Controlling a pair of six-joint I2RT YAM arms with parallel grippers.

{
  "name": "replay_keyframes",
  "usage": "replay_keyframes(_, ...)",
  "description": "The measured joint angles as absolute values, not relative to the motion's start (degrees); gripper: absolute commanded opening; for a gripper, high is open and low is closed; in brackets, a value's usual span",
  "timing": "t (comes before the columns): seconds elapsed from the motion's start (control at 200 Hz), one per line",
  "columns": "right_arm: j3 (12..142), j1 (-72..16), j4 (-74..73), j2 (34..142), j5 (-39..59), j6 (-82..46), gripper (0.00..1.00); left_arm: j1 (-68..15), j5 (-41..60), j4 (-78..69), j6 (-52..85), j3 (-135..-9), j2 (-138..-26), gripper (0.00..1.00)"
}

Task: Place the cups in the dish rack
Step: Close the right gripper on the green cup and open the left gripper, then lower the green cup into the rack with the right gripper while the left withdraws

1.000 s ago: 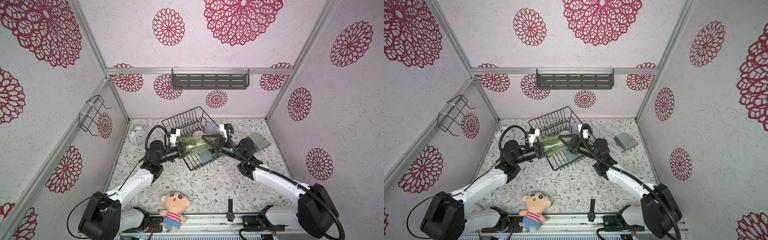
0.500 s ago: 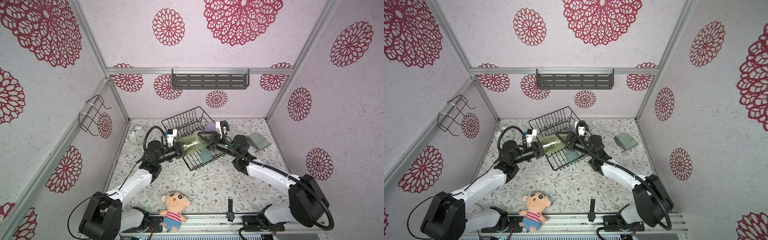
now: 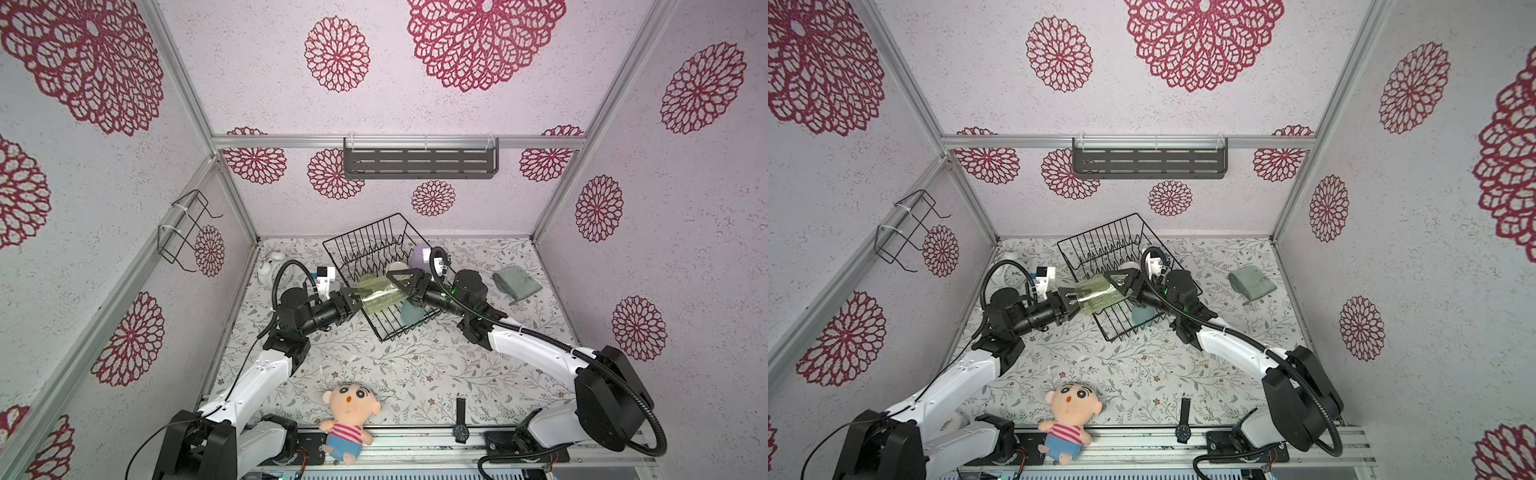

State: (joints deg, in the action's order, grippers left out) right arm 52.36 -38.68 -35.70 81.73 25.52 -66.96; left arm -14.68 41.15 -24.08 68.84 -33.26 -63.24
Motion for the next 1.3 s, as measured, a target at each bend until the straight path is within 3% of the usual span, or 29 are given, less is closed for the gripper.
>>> replay_keyframes(0.36,51.2,-39.0,-24.0,80.3,19.6,-57.6,0.7,-9.5,36.3,-8.0,60.9,-33.3,-51.2,0.53)
replay_keyframes(0.701,63.0,-48.3,-2.6,80.6,5.0,-34.5,0.7,-8.8,31.7,3.1,55.7,-33.8,-48.6,0.54)
replay_keyframes(0.991,72.8,-50.2,7.6,88.3,-5.3,-20.4,0.71,-8.6,27.7,9.4,52.9,-34.0,-45.9,0.55)
replay_keyframes(1.301,76.6,-50.7,13.6,95.1,-9.7,-14.3,0.7,-8.4,18.4,19.1,49.7,-35.8,-42.3,0.57)
